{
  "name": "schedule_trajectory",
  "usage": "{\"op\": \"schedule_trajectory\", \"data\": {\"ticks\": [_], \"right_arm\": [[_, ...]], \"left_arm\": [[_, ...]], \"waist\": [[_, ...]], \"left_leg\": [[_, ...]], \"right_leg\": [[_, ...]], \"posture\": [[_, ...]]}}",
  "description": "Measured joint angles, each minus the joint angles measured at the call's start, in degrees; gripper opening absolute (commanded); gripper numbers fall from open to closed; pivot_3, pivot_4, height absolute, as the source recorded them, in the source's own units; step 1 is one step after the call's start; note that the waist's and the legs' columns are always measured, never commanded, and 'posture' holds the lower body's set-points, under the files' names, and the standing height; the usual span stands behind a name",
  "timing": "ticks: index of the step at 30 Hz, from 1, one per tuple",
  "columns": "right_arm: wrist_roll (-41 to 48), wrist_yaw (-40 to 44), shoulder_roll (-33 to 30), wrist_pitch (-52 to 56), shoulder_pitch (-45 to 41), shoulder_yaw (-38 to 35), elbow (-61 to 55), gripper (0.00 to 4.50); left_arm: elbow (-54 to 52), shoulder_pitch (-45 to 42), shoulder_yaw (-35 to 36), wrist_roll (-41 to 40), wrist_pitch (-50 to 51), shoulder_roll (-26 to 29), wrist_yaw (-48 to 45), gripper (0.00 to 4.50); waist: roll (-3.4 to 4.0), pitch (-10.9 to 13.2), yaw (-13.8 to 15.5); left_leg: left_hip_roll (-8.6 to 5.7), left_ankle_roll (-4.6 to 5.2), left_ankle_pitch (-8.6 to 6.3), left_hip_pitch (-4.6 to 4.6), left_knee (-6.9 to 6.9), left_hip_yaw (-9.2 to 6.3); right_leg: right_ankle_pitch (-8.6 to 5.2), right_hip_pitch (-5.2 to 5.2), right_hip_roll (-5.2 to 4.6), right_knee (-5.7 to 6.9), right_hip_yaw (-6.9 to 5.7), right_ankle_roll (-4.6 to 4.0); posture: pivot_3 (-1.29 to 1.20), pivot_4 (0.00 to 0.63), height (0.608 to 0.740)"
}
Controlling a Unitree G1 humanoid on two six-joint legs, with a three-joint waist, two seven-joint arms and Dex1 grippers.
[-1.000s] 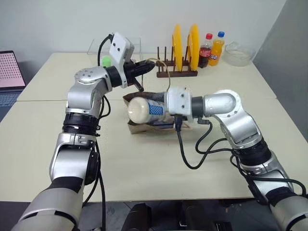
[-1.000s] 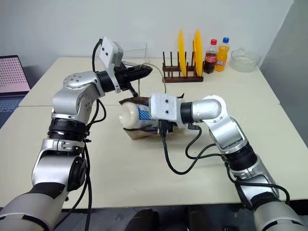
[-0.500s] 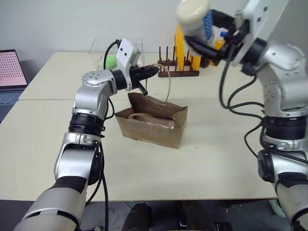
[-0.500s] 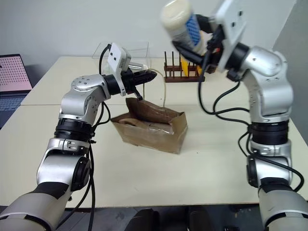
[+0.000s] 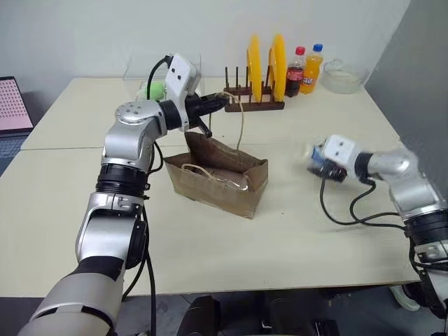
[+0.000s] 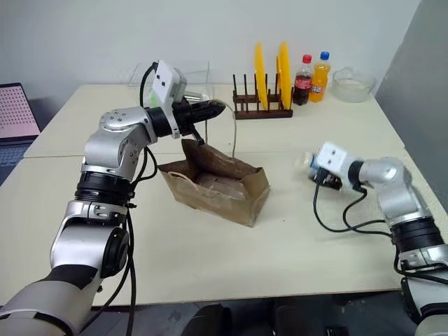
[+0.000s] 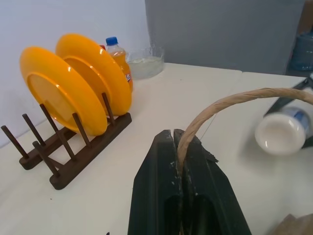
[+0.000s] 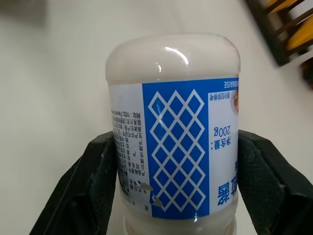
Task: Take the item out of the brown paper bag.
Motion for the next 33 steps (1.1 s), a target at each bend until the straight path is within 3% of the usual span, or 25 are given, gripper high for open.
{"op": "schedule_trajectory", "data": {"ticks": [6,10,17,25,32,33], "right_arm": [[-4.5,0.5,2.0,-5.6,-5.1,3.4,9.1,3.04],[-5.3,2.6,2.6,-7.6,-6.4,4.2,12.9,4.42],[-6.1,2.9,3.1,-8.8,-7.3,4.0,14.4,4.47],[-0.3,8.6,-2.0,-1.8,-2.9,-1.9,0.3,4.47],[11.6,11.3,-5.5,11.9,4.9,-13.2,-19.1,4.47],[15.1,11.0,-5.3,15.2,8.8,-16.4,-25.2,4.49]], "left_arm": [[-3.4,1.4,0.3,-0.1,1.3,0.3,0.3,0.00],[-4.4,2.1,0.4,-0.2,2.4,0.7,1.1,0.00],[-5.8,2.7,0.8,-0.4,3.2,0.7,1.2,0.00],[-5.8,2.9,0.8,-0.4,2.3,0.5,1.1,0.00],[-5.1,2.7,0.8,-0.5,2.0,0.4,-0.3,0.00],[-4.9,2.7,0.8,-0.5,1.9,0.5,-0.4,0.20]], "waist": [[-0.01,0.0,0.1],[-0.01,0.0,0.3],[-0.02,0.0,0.2],[-0.02,0.0,0.3],[-0.03,0.0,0.4],[-0.03,0.0,0.6]], "left_leg": [[0.00,-0.14,0.08,0.04,0.04,-0.05],[-0.01,-0.14,0.07,0.04,0.07,-0.07],[-0.01,-0.15,0.08,0.05,0.07,-0.07],[-0.02,-0.14,0.07,0.03,0.08,-0.10],[-0.02,-0.09,0.04,0.02,0.06,-0.17],[-0.01,-0.09,0.04,0.00,0.05,-0.26]], "right_leg": [[0.00,0.07,0.01,-0.03,-0.03,0.00],[0.00,0.11,0.00,-0.04,-0.04,0.00],[0.00,0.12,-0.01,-0.03,-0.03,0.00],[0.00,0.11,-0.02,-0.04,-0.06,0.00],[-0.01,0.13,-0.02,-0.05,-0.11,0.01],[-0.01,0.16,-0.01,-0.08,-0.18,0.02]], "posture": [[0.00,0.150,0.740],[0.00,0.150,0.740],[0.00,0.150,0.740],[0.00,0.150,0.740],[0.00,0.150,0.740],[0.00,0.150,0.740]]}}
